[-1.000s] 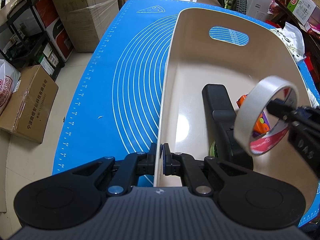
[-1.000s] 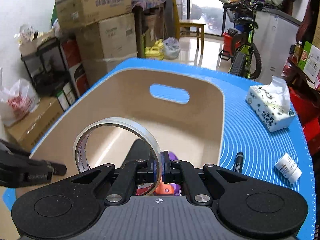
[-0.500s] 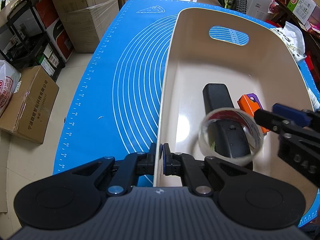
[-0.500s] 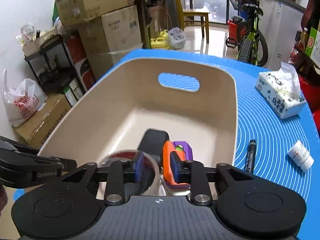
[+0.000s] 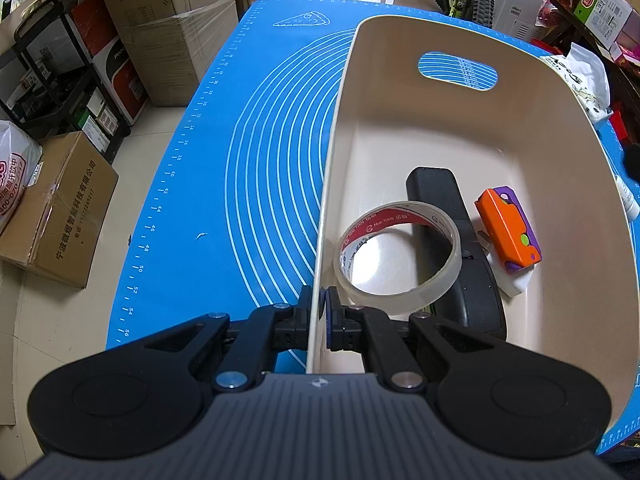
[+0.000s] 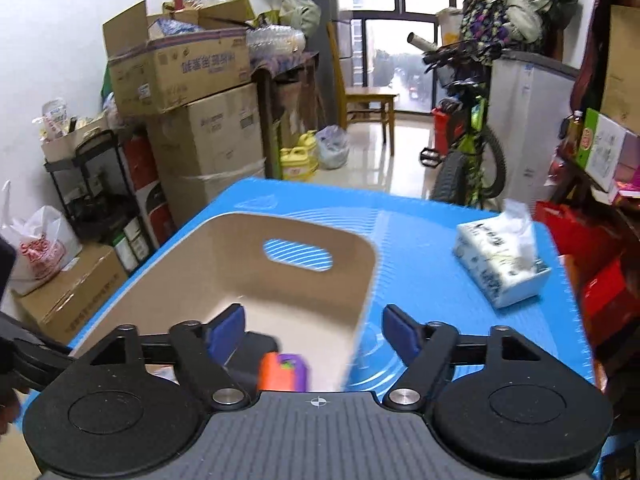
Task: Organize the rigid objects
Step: 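Carry the tape roll into the beige bin and release it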
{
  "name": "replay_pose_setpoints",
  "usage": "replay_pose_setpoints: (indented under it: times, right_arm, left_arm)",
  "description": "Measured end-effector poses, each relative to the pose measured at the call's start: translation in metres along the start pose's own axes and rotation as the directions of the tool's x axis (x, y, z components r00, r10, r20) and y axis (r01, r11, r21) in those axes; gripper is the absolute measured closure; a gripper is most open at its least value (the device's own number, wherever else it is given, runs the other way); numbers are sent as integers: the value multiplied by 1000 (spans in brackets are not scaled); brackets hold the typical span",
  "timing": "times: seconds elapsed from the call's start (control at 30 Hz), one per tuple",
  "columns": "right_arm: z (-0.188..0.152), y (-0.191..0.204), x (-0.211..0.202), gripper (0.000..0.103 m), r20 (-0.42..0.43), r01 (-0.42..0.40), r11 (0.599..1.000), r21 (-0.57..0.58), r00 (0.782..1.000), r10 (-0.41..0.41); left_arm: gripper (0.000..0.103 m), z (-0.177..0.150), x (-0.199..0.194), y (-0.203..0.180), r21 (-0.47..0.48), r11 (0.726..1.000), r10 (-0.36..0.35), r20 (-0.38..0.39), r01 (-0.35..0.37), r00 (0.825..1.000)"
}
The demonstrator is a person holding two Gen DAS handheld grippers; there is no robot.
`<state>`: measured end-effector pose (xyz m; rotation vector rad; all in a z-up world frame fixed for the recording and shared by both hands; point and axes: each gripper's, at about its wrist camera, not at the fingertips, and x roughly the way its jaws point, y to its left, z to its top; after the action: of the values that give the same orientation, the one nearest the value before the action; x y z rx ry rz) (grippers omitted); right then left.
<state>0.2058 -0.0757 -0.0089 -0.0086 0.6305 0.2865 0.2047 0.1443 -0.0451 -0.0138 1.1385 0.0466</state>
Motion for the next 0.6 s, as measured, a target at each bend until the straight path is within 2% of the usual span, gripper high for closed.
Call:
replay_pose_setpoints:
  times: [0.03, 0.1, 0.13, 0.37, 0.6]
  right_arm:
    - [0, -8, 0, 18, 5, 10, 1000, 2, 1000, -10]
    - [-2, -23, 1, 7, 19, 48, 999, 1, 999, -48]
    - [-4, -30, 0, 6, 28, 62, 998, 0, 998, -61]
    - [-22, -80, 9, 3, 58, 130, 989, -64, 990, -126]
    - [-45, -118, 39, 3, -13, 168, 978, -126, 985, -171]
  left_arm:
    - [96, 0, 0, 0, -1, 1000, 0, 0, 0, 1000]
    - [96, 0, 0, 0, 1, 1000, 1, 0, -1, 1000]
    - [96, 0, 0, 0, 1, 1000, 1, 0, -1, 1000]
    - [96, 0, -1, 1, 1, 1000, 4, -1, -4, 1000]
    - [95, 0, 0, 0, 2, 1000, 9, -1, -9, 1000]
